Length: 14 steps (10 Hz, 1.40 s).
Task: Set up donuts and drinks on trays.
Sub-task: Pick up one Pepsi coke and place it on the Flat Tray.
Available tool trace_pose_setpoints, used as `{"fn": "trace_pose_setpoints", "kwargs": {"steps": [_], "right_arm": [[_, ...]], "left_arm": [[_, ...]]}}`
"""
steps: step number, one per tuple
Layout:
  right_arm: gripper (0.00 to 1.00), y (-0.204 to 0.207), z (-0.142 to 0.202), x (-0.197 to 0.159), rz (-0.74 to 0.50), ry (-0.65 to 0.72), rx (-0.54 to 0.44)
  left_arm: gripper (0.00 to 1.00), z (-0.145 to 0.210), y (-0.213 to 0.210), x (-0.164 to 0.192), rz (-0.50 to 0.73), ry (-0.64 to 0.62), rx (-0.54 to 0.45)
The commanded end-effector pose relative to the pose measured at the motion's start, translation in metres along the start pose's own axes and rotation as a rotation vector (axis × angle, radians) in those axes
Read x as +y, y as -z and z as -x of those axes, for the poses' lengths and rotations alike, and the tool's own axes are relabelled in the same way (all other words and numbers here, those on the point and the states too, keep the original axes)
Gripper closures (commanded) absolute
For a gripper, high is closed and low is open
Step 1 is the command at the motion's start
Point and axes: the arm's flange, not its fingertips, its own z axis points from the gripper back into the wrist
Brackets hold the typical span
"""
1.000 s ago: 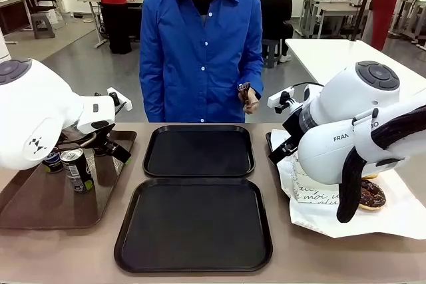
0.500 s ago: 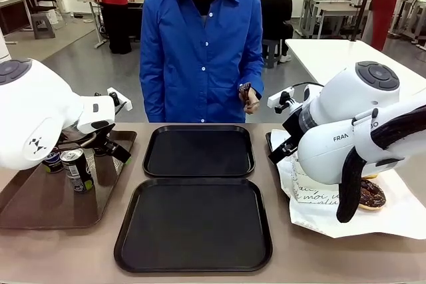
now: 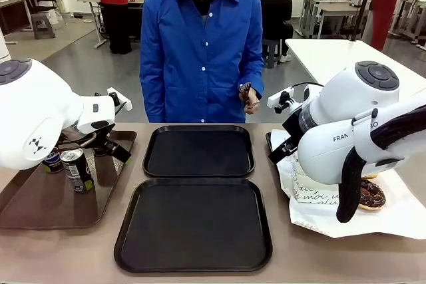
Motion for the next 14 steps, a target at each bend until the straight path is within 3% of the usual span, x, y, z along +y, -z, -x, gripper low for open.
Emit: {"fn": "trace_pose_setpoints", "kwargs": {"steps": [1,3,5,6,7,8,9,10,11,12,13,14], "right_arm": [[0.0,-0.056,0.025,0.024,0.026,-0.109,-0.058],[0.0,-0.089,0.064,0.044,-0.029,-0.175,0.066],[0.0,-0.131,0.125,0.061,-0.03,-0.232,0.233],[0.0,-0.152,0.148,0.073,0.005,-0.276,0.277],[0.0,-0.165,0.159,0.081,0.055,-0.288,0.244],[0.0,-0.16,0.153,0.075,0.164,-0.297,0.212],[0.0,-0.149,0.016,0.045,0.004,-0.223,0.278],[0.0,-0.149,0.016,0.045,0.004,-0.223,0.278],[0.0,-0.19,0.025,0.052,0.076,-0.256,0.268],[0.0,-0.188,0.038,0.023,-0.149,-0.045,0.177],[0.0,-0.187,0.064,-0.017,-0.413,0.212,0.022],[0.0,-0.183,0.089,-0.051,-0.561,0.362,-0.107]], "left_arm": [[0.0,0.017,-0.072,-0.023,-0.03,0.058,-0.052],[0.0,0.049,-0.118,-0.031,0.006,0.121,0.03],[0.0,0.102,-0.145,-0.044,0.044,0.069,0.066],[0.0,0.119,-0.152,-0.057,0.048,0.069,0.071],[0.0,0.126,-0.151,-0.066,0.058,0.071,0.073],[0.0,0.119,-0.135,-0.061,0.028,0.141,0.072],[0.0,0.005,-0.173,-0.03,0.037,0.078,0.097],[0.0,0.005,-0.173,-0.03,0.037,0.078,0.097],[0.0,0.005,-0.173,-0.03,0.037,0.078,0.097],[0.0,0.007,-0.181,-0.033,0.036,0.09,0.102],[0.0,0.017,-0.197,0.0,0.297,-0.199,-0.135],[0.0,0.028,-0.207,0.03,0.474,-0.396,-0.259]]}}
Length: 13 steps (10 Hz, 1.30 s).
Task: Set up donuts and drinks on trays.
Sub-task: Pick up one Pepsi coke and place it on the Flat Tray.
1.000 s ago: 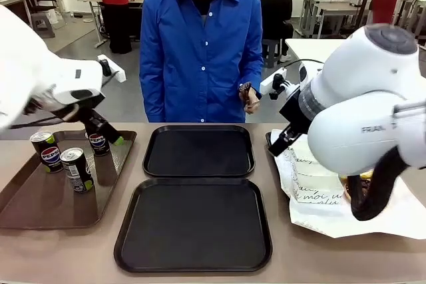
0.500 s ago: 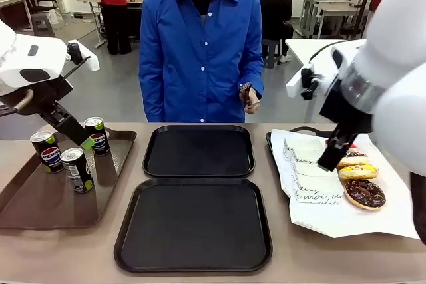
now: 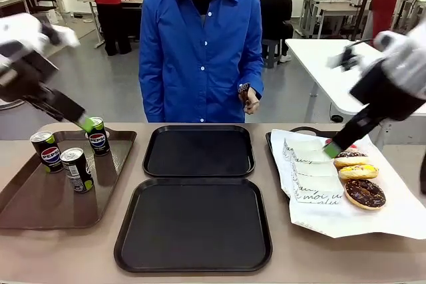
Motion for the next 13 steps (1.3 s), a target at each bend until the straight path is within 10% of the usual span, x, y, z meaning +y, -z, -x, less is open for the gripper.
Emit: {"fn": "trace_pose_setpoints", "kwargs": {"steps": [1,3,7,13], "right_arm": [[0.0,0.01,0.067,-0.06,-0.468,0.398,-0.365],[0.0,0.023,0.109,-0.106,-0.568,0.598,-0.435],[0.0,0.059,0.187,-0.162,-0.635,0.874,-0.412],[0.0,0.026,0.245,-0.166,-0.776,0.811,-0.453]], "left_arm": [[0.0,0.026,-0.027,0.05,0.377,-0.344,-0.314],[0.0,0.054,-0.046,0.089,0.475,-0.547,-0.408],[0.0,0.122,-0.04,0.169,0.328,-0.781,-0.273],[0.0,0.205,-0.057,0.224,0.433,-0.972,-0.347]]}}
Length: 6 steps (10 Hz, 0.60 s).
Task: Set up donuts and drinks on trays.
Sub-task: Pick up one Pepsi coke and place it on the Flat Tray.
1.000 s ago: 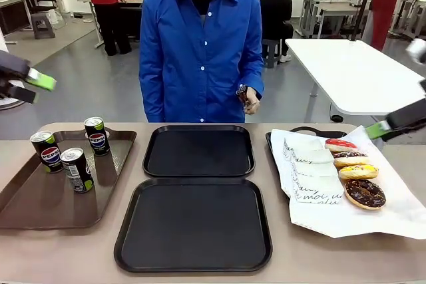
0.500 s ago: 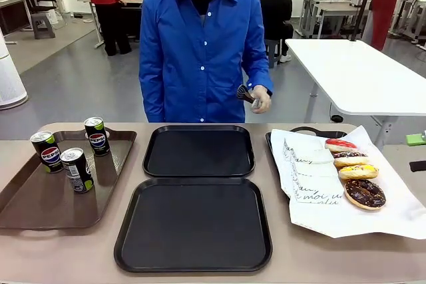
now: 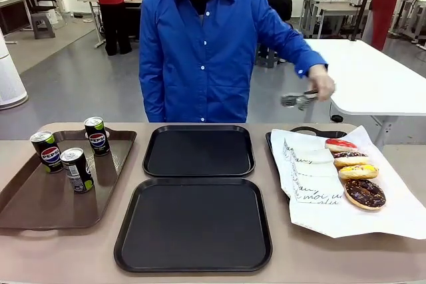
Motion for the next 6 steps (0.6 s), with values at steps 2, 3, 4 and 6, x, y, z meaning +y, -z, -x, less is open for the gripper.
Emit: {"fn": "trace_pose_setpoints", "kwargs": {"steps": [2,3,4,6], "right_arm": [[0.0,-0.002,0.015,0.009,-0.009,-0.026,0.068],[0.0,0.001,0.012,0.012,0.006,-0.028,0.059],[0.0,0.008,0.009,0.015,0.016,-0.026,0.063],[0.0,0.002,0.01,0.013,-0.011,-0.012,0.058]], "left_arm": [[0.0,0.022,-0.005,0.023,0.025,-0.025,-0.033],[0.0,0.024,-0.005,0.02,0.021,-0.008,-0.029],[0.0,0.005,-0.015,0.016,0.006,-0.041,-0.023],[0.0,0.005,-0.015,0.016,0.006,-0.041,-0.023]]}}
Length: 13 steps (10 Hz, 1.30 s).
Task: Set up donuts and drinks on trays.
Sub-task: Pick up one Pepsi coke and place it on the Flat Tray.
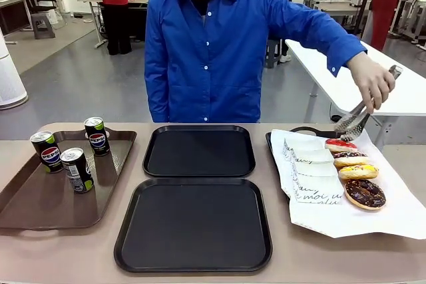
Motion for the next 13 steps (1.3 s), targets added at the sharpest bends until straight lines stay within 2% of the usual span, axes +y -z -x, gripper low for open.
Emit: {"fn": "trace_pose_setpoints", "kwargs": {"steps": [1,11,12,13], "right_arm": [[0.0,-0.007,0.004,-0.004,-0.018,0.006,-0.02],[0.0,-0.007,0.004,-0.004,-0.018,0.006,-0.02],[0.0,-0.007,0.004,-0.004,-0.018,0.006,-0.02],[0.0,-0.007,0.004,-0.004,-0.018,0.006,-0.02]], "left_arm": [[0.0,-0.002,0.0,-0.001,0.017,0.003,-0.005],[0.0,-0.002,0.0,-0.001,0.017,0.003,-0.005],[0.0,0.0,0.001,-0.002,-0.005,-0.006,0.001],[0.0,-0.012,0.01,-0.025,-0.102,0.082,-0.043]]}}
